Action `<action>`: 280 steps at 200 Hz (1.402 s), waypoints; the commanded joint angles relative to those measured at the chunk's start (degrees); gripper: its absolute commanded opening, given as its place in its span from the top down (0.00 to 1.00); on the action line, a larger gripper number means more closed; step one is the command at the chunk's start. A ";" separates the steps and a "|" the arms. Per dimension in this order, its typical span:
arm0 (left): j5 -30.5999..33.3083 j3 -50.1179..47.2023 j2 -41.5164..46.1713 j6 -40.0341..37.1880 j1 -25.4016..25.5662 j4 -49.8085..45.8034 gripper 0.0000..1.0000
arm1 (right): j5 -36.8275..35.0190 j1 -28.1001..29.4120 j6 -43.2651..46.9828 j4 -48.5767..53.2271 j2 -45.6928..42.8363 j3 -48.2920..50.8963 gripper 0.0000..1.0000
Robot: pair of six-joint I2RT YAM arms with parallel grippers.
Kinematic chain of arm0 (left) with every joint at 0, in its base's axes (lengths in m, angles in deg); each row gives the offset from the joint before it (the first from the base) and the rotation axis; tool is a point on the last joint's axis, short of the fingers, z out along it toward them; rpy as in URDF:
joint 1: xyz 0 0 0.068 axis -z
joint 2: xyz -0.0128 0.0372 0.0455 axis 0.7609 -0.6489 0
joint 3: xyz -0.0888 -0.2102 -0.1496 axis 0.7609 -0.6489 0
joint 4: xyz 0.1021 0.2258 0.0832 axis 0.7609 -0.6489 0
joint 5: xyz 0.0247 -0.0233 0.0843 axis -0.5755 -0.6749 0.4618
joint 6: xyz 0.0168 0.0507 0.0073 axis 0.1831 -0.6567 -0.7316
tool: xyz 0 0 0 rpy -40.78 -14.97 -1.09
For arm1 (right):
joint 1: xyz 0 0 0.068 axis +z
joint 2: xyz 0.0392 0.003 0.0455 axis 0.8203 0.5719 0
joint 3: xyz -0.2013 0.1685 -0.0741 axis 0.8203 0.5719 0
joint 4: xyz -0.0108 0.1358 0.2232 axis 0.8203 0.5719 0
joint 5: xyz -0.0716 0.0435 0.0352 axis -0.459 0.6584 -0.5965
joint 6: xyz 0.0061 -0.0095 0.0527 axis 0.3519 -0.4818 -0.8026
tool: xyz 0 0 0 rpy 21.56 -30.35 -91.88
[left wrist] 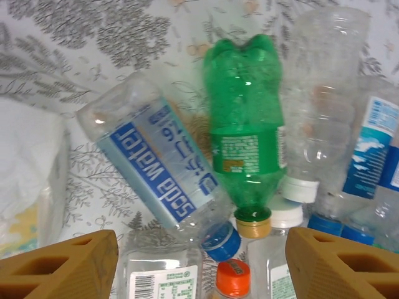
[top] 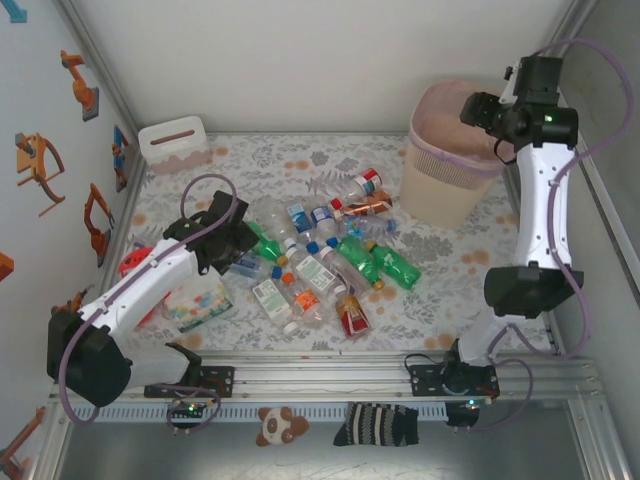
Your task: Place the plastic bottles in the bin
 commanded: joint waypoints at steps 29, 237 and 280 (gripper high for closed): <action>3.24 -2.87 0.59 14.81 0.35 -4.37 0.30 | 2.43 -0.37 -0.81 -3.04 -8.00 7.40 0.25; -8.05 -4.47 -13.86 22.74 -6.63 9.74 0.31 | 3.15 -0.32 0.17 -2.48 -11.70 10.43 0.26; -8.04 -5.13 -14.80 23.70 -7.25 9.69 0.31 | 3.13 -0.33 0.25 -2.40 -11.93 10.84 0.26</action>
